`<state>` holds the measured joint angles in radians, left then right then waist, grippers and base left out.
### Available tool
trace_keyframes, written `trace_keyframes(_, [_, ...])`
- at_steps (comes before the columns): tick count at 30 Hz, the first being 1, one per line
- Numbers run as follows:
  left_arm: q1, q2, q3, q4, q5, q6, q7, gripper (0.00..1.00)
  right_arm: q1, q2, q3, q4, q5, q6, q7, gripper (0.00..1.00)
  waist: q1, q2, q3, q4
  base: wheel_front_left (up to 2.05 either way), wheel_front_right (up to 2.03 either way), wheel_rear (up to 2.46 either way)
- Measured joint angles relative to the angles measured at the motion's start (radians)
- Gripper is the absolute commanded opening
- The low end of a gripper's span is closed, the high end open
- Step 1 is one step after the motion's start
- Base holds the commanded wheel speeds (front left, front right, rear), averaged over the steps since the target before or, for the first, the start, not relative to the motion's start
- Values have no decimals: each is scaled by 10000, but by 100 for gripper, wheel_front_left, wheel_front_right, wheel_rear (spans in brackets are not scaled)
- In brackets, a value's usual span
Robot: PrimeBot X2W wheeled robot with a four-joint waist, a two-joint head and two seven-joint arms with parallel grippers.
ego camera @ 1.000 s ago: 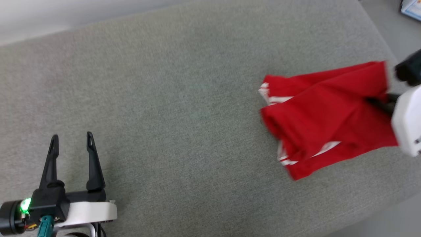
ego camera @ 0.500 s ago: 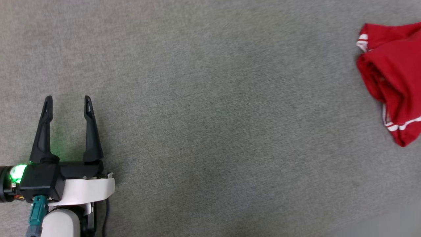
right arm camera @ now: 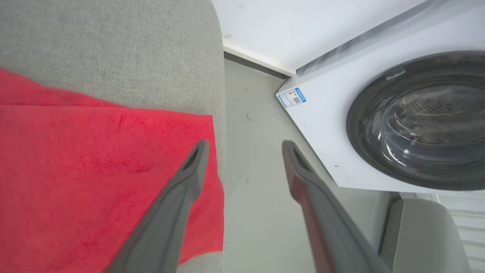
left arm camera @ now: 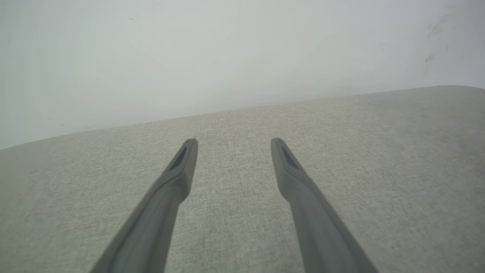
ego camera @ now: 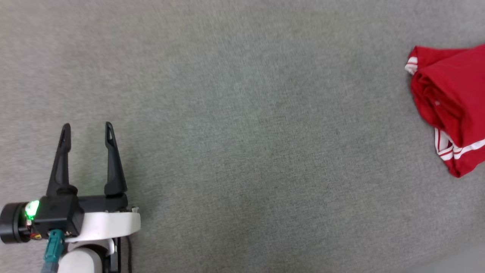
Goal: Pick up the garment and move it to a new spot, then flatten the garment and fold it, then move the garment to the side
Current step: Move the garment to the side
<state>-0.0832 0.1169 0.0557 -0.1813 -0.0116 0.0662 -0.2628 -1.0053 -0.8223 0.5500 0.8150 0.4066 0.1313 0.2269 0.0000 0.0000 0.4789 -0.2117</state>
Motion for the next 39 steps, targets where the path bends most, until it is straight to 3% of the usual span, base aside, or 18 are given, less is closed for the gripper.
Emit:
trace_keyframes(3, [222, -86, -25, 56, -19, 65, 0, 100, -22, 113, -362, -305, -754, 0, -1103, 100, 0, 0, -483, 119, 0, 0, 0])
trace_keyframes(8, [727, -234, 42, 86, -115, 176, 0, 100, 450, 1093, -1651, -867, -892, 2, -3160, 100, 0, 0, -1302, 351, 0, 0, 0])
trace_keyframes(15, [1316, -336, 121, 107, -121, 232, 0, 100, 1895, 2738, -2769, -2454, -1695, 2, -4734, 100, -1, 0, -2308, 692, 0, 0, 0])
trace_keyframes(24, [1603, -433, 194, 176, -188, 305, 0, 100, 4987, 5244, -4263, -5613, -2752, 0, -4901, 100, -1, 0, -3045, 1165, 0, 0, 0])
trace_keyframes(31, [1760, -491, 169, 418, -188, 245, -2, 100, 6738, 6266, -4650, -6491, -2805, 0, -4903, 100, -1, 1, -3418, 1393, 0, 0, 0])
trace_keyframes(39, [2042, -543, 130, 826, -278, 157, -2, 100, 8573, 7012, -5032, -7076, -2692, -2, -4903, 100, -1, 0, -3842, 1495, 0, 0, 0])
